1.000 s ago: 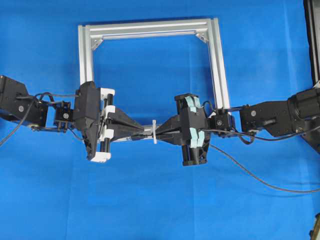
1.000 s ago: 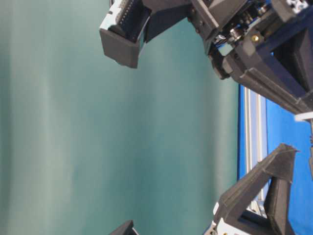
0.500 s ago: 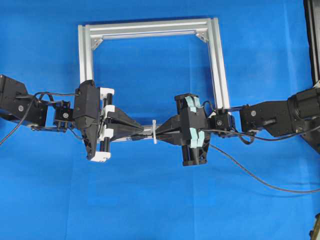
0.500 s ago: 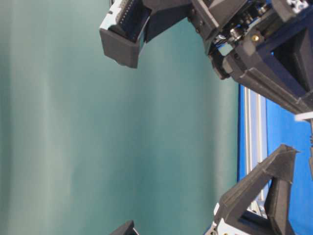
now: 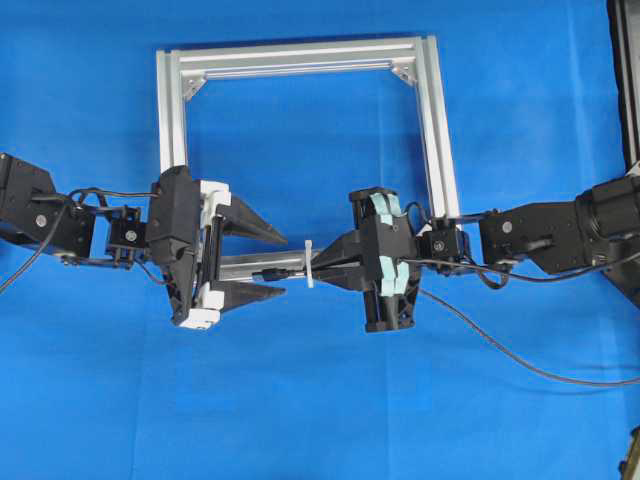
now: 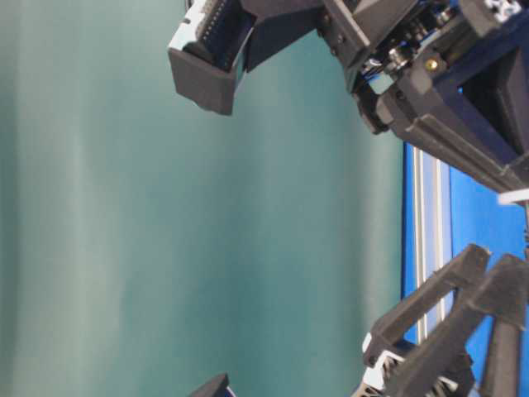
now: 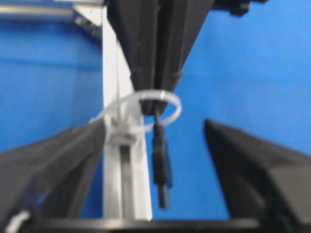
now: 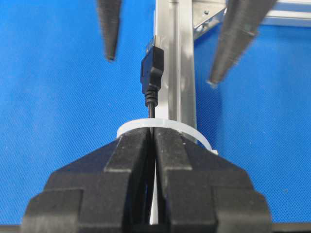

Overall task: Insert the wire through the string loop located in the center.
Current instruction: 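Move the open left gripper to the plug emerging from the loop, then close the left gripper on the USB plug beyond the loop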

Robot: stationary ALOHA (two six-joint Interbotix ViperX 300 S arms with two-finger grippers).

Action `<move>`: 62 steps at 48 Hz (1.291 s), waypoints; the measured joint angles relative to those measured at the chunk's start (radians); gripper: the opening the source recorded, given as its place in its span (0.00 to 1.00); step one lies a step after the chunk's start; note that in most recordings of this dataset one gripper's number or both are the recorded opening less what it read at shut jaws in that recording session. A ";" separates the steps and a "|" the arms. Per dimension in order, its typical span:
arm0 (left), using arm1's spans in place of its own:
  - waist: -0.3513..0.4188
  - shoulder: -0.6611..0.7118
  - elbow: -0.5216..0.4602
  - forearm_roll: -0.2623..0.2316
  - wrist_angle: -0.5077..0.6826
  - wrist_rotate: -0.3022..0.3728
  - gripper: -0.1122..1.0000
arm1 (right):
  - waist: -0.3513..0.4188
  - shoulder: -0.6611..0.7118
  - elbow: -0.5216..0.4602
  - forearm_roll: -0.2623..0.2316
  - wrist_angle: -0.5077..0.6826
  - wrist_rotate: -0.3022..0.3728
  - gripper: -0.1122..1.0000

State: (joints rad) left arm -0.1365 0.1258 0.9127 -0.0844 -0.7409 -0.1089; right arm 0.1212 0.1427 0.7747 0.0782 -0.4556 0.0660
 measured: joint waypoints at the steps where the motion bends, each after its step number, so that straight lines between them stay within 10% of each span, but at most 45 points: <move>1: -0.002 0.000 0.000 0.002 0.005 -0.002 0.91 | 0.000 0.000 0.000 0.000 0.002 0.000 0.09; 62: -0.002 0.018 -0.031 0.000 0.132 -0.002 0.90 | 0.000 0.000 0.000 0.000 0.003 0.000 0.09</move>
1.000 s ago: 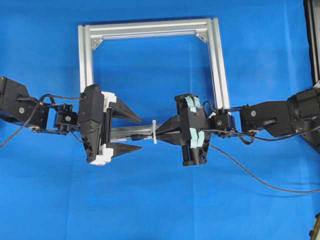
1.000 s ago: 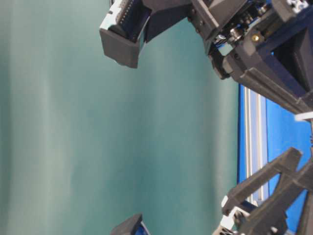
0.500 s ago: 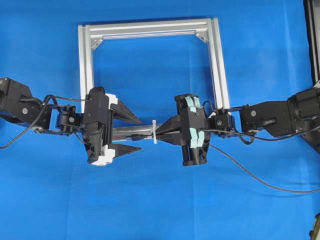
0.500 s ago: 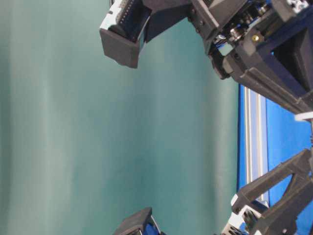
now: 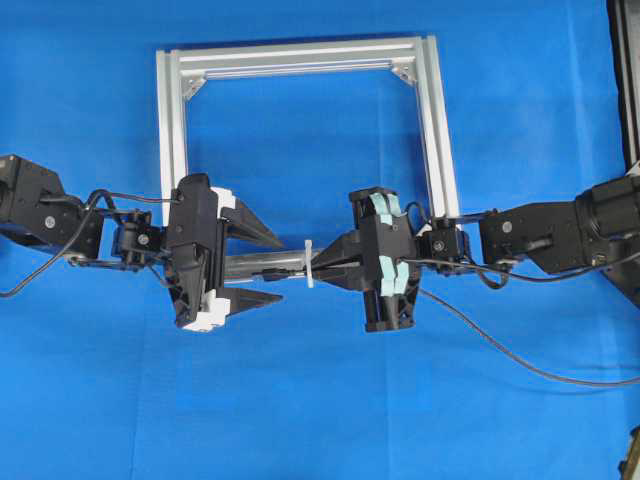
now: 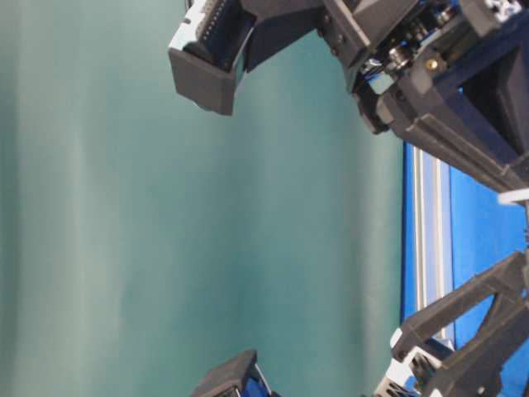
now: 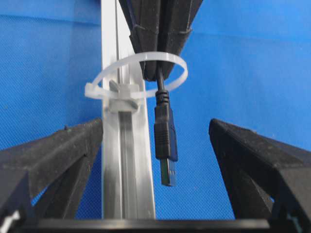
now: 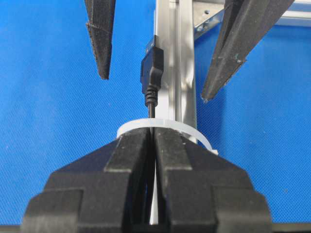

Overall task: Insert the wire through the string loop located in the center.
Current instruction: 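Close the left gripper on the USB plug beyond the loop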

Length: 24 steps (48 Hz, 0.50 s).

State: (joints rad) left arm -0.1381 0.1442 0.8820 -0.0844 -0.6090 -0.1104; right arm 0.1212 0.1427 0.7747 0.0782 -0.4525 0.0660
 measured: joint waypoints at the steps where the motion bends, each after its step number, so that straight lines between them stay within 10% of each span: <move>1: 0.000 0.002 0.000 0.000 -0.002 -0.002 0.90 | 0.000 0.000 0.000 0.000 0.000 0.000 0.09; 24: 0.000 0.002 0.000 0.000 0.000 0.000 0.90 | 0.000 0.000 0.000 0.000 0.006 0.000 0.09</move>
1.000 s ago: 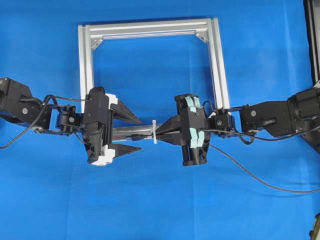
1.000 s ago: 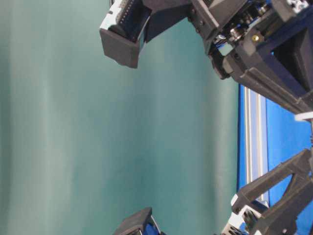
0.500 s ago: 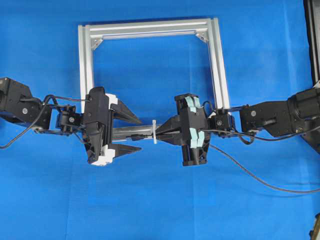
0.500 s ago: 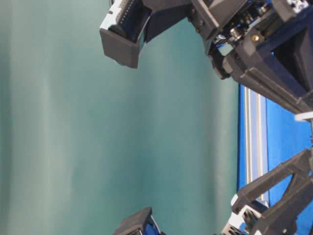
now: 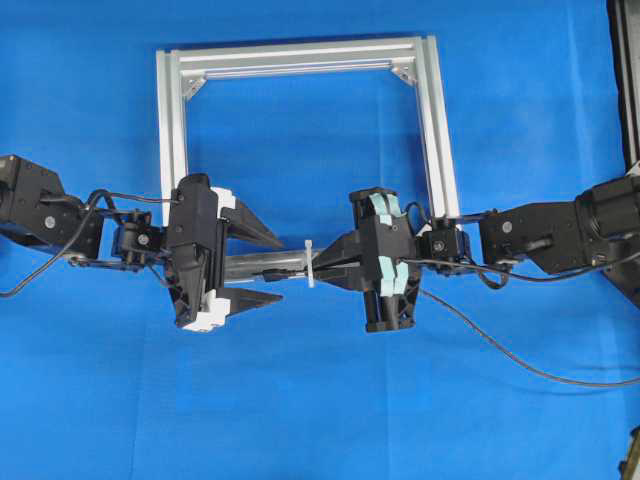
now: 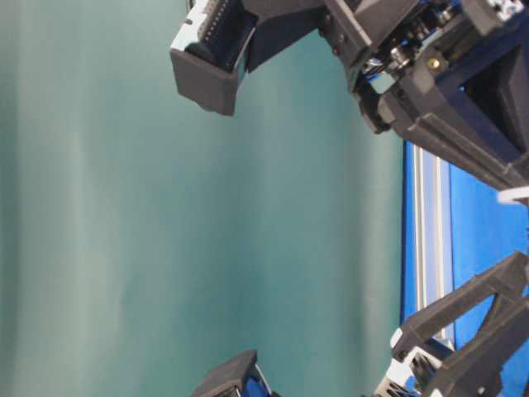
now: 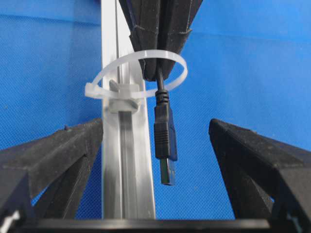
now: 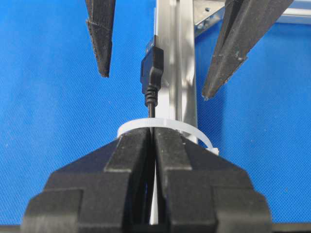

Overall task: Insert the wire through the string loop located in the center.
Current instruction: 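Close the left gripper on the USB plug beyond the loop, then open the right gripper to release the cable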

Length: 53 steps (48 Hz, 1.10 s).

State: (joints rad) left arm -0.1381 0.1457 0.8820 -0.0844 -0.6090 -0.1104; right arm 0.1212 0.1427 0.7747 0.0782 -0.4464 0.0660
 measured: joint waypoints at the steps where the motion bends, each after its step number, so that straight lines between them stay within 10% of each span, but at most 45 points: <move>1: 0.000 -0.002 0.000 0.000 0.000 0.000 0.90 | 0.000 0.000 0.000 0.000 0.000 0.000 0.09; 30: 0.000 0.000 -0.002 0.000 0.012 -0.002 0.86 | 0.002 0.000 0.000 0.000 0.000 0.000 0.09; 44: 0.002 -0.002 -0.008 0.002 0.066 -0.003 0.18 | 0.000 0.000 0.000 0.000 0.002 0.000 0.09; 53: 0.002 0.000 -0.008 0.002 0.061 -0.002 0.16 | -0.002 0.000 0.000 -0.002 0.000 0.000 0.09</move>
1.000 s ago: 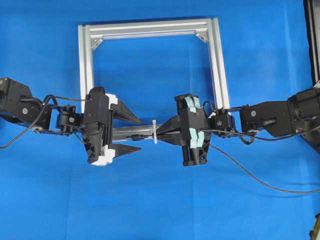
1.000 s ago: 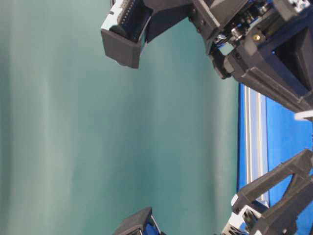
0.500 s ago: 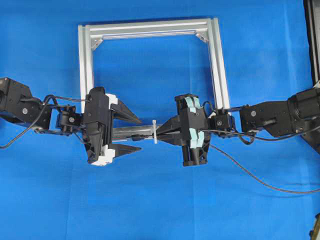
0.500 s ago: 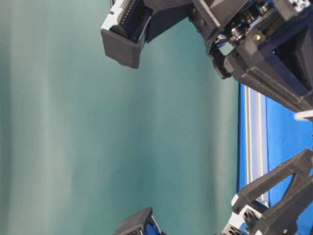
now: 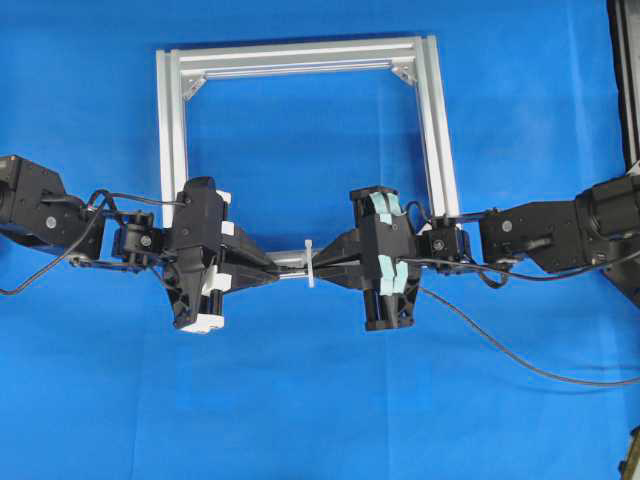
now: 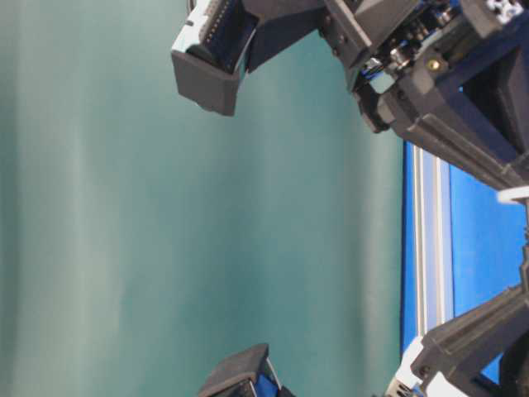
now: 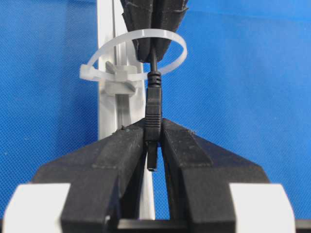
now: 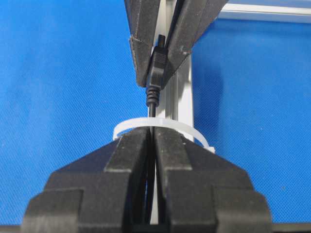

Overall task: Insert the wire through the string loop located in the center.
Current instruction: 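Open the right gripper to release the cable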

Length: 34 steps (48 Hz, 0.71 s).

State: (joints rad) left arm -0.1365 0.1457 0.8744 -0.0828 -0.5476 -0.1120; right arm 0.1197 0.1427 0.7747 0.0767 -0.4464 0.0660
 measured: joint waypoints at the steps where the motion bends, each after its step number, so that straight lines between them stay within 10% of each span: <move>1: 0.000 -0.002 0.000 0.000 -0.002 0.000 0.16 | 0.002 0.000 0.000 0.000 0.002 0.000 0.09; 16: 0.000 0.000 0.000 0.000 -0.002 0.000 0.16 | 0.002 0.000 0.003 0.000 0.002 0.000 0.15; 34: 0.005 0.000 -0.002 0.000 -0.005 0.000 0.16 | 0.008 0.000 0.006 0.000 0.028 0.002 0.90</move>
State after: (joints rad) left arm -0.1319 0.1457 0.8728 -0.0828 -0.5522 -0.1120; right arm 0.1273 0.1427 0.7808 0.0767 -0.4188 0.0675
